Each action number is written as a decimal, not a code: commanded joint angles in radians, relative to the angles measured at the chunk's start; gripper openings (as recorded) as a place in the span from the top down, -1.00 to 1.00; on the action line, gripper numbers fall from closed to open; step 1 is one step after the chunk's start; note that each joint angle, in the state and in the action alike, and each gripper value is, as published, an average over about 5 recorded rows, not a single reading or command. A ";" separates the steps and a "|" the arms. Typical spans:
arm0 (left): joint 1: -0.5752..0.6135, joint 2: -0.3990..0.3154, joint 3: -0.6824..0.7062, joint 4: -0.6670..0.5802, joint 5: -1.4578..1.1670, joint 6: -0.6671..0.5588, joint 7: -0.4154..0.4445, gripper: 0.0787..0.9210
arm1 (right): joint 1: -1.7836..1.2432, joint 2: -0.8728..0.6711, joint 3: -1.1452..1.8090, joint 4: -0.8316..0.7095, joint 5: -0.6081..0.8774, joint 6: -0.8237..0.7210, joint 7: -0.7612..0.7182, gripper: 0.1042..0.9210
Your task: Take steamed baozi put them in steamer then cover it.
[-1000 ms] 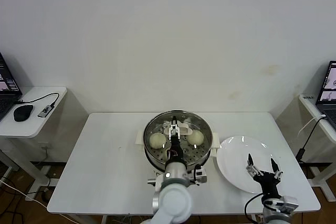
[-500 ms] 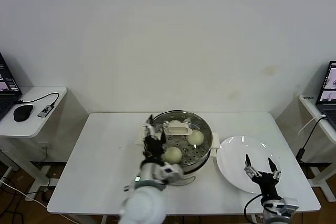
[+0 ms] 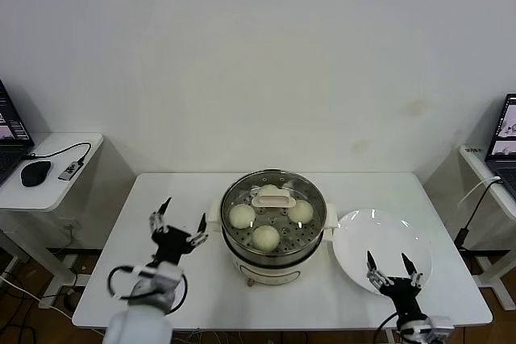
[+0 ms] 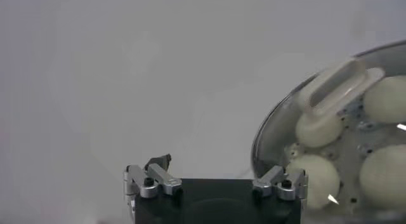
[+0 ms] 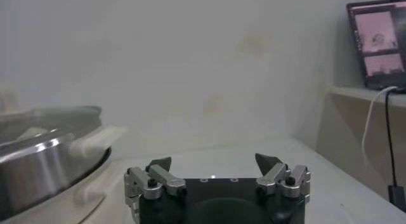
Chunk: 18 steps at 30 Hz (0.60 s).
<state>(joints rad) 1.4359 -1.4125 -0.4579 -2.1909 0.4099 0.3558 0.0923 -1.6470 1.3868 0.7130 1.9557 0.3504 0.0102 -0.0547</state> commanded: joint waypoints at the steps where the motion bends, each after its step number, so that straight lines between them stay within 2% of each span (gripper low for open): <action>1: 0.280 0.002 -0.190 0.106 -0.423 -0.419 -0.091 -0.77 | -0.070 -0.021 -0.026 0.012 -0.010 0.007 0.044 -0.76; 7: 0.336 -0.013 -0.166 0.121 -0.421 -0.352 -0.084 -0.77 | -0.097 -0.032 -0.035 0.037 -0.063 -0.037 0.011 -0.76; 18: 0.335 -0.028 -0.125 0.114 -0.390 -0.278 -0.054 -0.77 | -0.149 -0.013 -0.064 0.100 -0.086 -0.045 0.004 -0.76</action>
<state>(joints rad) 1.7074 -1.4332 -0.5853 -2.0900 0.0700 0.0938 0.0350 -1.7503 1.3722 0.6675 2.0169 0.2972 -0.0220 -0.0464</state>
